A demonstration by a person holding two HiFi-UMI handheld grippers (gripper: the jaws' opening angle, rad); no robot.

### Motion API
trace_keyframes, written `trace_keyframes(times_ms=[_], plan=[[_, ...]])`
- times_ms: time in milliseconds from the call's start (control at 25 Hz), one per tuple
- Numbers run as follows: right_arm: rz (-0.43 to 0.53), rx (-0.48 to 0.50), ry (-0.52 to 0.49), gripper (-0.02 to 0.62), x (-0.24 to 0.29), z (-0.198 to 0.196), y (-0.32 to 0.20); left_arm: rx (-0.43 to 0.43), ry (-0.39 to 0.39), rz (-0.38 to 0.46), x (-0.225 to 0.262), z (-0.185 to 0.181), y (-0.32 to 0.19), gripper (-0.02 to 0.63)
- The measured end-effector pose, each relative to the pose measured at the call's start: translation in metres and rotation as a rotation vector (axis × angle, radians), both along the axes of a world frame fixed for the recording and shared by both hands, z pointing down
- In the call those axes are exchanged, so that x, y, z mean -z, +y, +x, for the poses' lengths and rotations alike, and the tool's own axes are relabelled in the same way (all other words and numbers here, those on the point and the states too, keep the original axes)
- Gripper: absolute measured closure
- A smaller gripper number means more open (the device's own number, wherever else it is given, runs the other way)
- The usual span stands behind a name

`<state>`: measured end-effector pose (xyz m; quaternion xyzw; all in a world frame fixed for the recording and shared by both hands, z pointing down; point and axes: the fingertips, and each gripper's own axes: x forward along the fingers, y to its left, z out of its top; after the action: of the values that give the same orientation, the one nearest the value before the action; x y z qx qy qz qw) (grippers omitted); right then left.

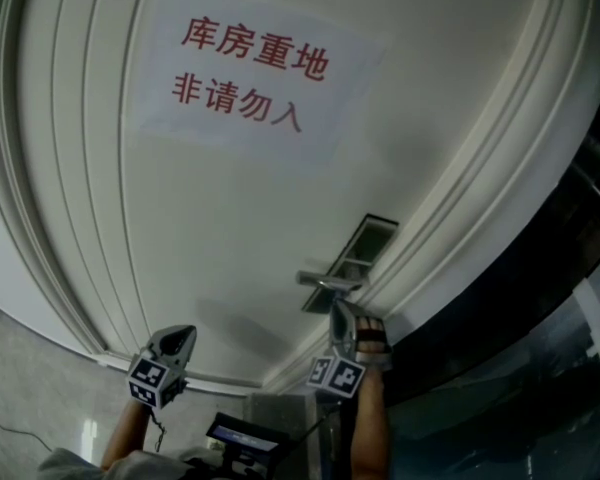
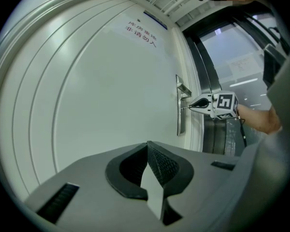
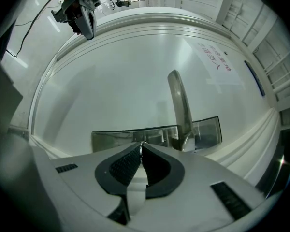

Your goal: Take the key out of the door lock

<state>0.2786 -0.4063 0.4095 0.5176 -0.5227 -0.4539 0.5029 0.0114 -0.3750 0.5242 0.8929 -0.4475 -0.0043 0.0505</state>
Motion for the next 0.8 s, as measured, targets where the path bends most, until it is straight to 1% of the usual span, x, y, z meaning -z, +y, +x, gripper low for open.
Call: trace_keyframes(times_ms=[560, 680, 800], plan=[[0.000, -0.007, 0.027, 0.572, -0.0006, 0.0015, -0.0007, 0.006, 0.003, 0.000, 0.0000, -0.0005, -0.0007, 0.600], [-0.011, -0.006, 0.024, 0.572, -0.0037, 0.0018, -0.0006, 0.008, 0.001, 0.000, -0.0003, -0.0017, 0.0002, 0.600], [-0.003, -0.006, 0.020, 0.572, -0.0016, 0.0011, 0.0002, 0.009, -0.003, 0.001, -0.0010, -0.0031, 0.0013, 0.600]])
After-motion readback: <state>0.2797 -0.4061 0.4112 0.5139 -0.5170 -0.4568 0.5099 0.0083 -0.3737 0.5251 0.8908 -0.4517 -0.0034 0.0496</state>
